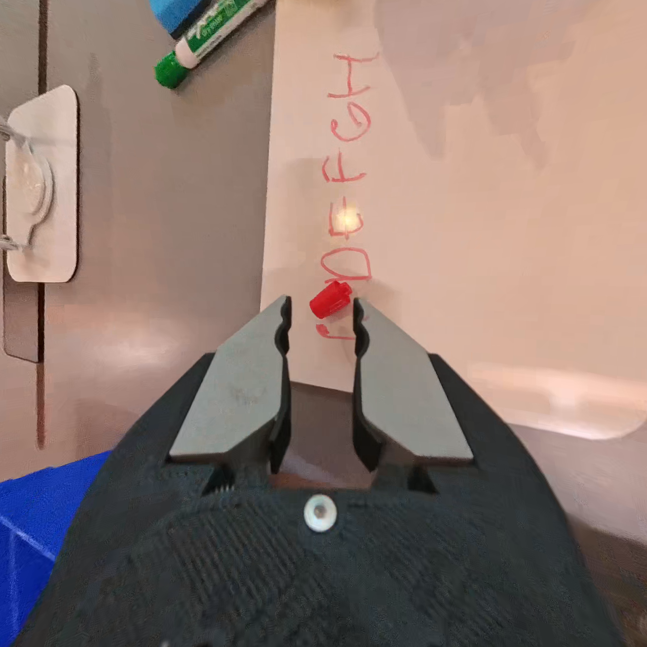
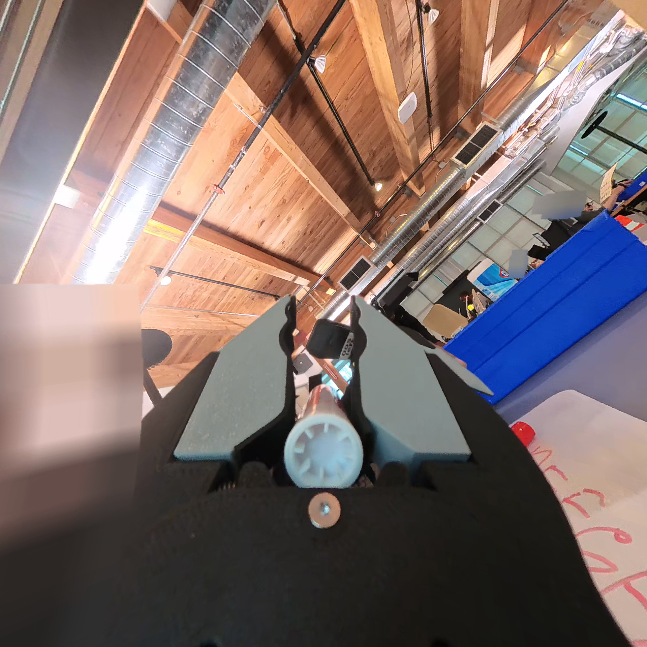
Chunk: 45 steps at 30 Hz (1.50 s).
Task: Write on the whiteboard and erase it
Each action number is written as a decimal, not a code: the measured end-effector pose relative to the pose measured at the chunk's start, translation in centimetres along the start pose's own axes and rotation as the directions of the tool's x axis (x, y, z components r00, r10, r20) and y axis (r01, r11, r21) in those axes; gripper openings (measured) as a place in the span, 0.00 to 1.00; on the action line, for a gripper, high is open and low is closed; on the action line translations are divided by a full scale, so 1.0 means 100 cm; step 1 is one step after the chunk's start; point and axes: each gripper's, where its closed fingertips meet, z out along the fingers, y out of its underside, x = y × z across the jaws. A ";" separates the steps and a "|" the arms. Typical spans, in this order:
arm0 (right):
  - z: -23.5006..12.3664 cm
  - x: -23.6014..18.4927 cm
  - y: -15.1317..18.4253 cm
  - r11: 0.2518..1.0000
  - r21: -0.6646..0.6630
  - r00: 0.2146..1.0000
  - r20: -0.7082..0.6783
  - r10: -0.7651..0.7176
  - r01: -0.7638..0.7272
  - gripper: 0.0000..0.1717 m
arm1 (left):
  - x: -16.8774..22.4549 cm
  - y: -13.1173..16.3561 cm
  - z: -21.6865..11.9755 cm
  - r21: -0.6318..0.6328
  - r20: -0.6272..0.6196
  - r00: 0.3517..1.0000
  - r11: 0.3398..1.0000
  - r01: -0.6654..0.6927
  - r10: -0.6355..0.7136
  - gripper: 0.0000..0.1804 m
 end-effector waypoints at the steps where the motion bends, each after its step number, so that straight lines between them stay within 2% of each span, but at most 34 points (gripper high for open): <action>1: 0.001 0.001 0.001 1.000 -0.011 1.000 -0.010 -0.012 0.012 0.17 | 0.000 0.003 0.002 -0.042 -0.017 0.999 0.998 -0.049 0.048 0.19; 5: 0.001 0.006 0.005 0.995 -0.058 0.993 -0.082 -0.089 0.084 0.17 | 0.001 0.016 0.021 -0.190 -0.075 0.984 0.966 -0.174 0.162 0.22; 6: 0.002 0.007 0.006 0.994 -0.063 0.991 -0.090 -0.100 0.095 0.17 | 0.000 0.019 0.026 -0.215 -0.071 0.982 0.959 -0.185 0.173 0.15; 7: 0.002 0.008 0.006 0.992 -0.067 0.989 -0.099 -0.110 0.103 0.17 | -0.005 0.018 0.031 -0.222 -0.042 0.983 0.957 -0.186 0.181 0.12; 9: 0.002 0.008 0.007 0.991 -0.075 0.987 -0.105 -0.120 0.113 0.17 | -0.008 0.014 0.035 -0.205 -0.035 0.983 0.961 -0.185 0.182 0.11; 14: 0.004 0.009 0.011 0.984 -0.116 0.980 -0.125 -0.153 0.138 0.17 | -0.006 0.002 0.040 -0.115 -0.024 0.990 0.983 -0.142 0.140 0.11; 17: 0.004 0.012 0.016 0.960 -0.192 0.956 -0.171 -0.237 0.203 0.17 | -0.001 -0.024 0.032 0.102 -0.033 0.999 0.995 -0.015 0.018 0.11; 19: 0.002 0.015 0.021 0.918 -0.286 0.917 -0.208 -0.341 0.276 0.17 | 0.007 -0.043 0.020 0.265 -0.071 0.996 0.961 0.076 -0.060 0.11; 21: 0.000 0.020 0.029 0.845 -0.407 0.856 -0.230 -0.463 0.347 0.17 | 0.023 -0.055 0.009 0.382 -0.120 0.991 0.918 0.106 -0.064 0.11; 22: -0.002 0.023 0.033 0.807 -0.458 0.825 -0.233 -0.515 0.374 0.17 | 0.031 -0.057 0.008 0.398 -0.120 0.992 0.913 0.087 -0.042 0.11; 24: -0.003 0.027 0.038 0.761 -0.510 0.786 -0.234 -0.572 0.401 0.17 | 0.043 -0.052 0.013 0.346 -0.075 0.997 0.938 -0.002 0.030 0.11; 26: -0.002 0.029 0.042 0.763 -0.516 0.795 -0.230 -0.561 0.390 0.17 | 0.053 -0.054 0.015 0.318 -0.044 0.990 0.942 -0.111 0.132 0.11; 28: -0.002 0.029 0.043 0.780 -0.507 0.813 -0.232 -0.534 0.367 0.17 | 0.060 -0.058 0.014 0.287 -0.058 0.981 0.944 -0.162 0.186 0.11; 32: -0.004 0.029 0.040 0.779 -0.503 0.806 -0.239 -0.541 0.374 0.17 | 0.047 -0.059 0.019 0.171 -0.085 0.995 0.985 -0.031 0.046 0.12; 35: -0.005 0.029 0.041 0.774 -0.510 0.802 -0.239 -0.547 0.375 0.17 | 0.047 -0.065 0.017 0.212 -0.138 0.989 0.973 0.089 -0.060 0.12; 39: -0.005 0.029 0.041 0.764 -0.518 0.794 -0.236 -0.560 0.384 0.17 | 0.027 -0.054 0.016 0.200 -0.020 0.981 0.961 0.192 -0.192 0.15; 42: -0.005 0.028 0.041 0.764 -0.517 0.794 -0.235 -0.561 0.386 0.17 | 0.017 -0.048 0.016 0.167 -0.020 0.942 0.928 0.333 -0.335 0.19; 45: -0.006 0.029 0.040 0.760 -0.519 0.788 -0.238 -0.567 0.390 0.17 | 0.004 -0.049 0.021 0.116 -0.090 0.877 0.870 0.480 -0.472 0.26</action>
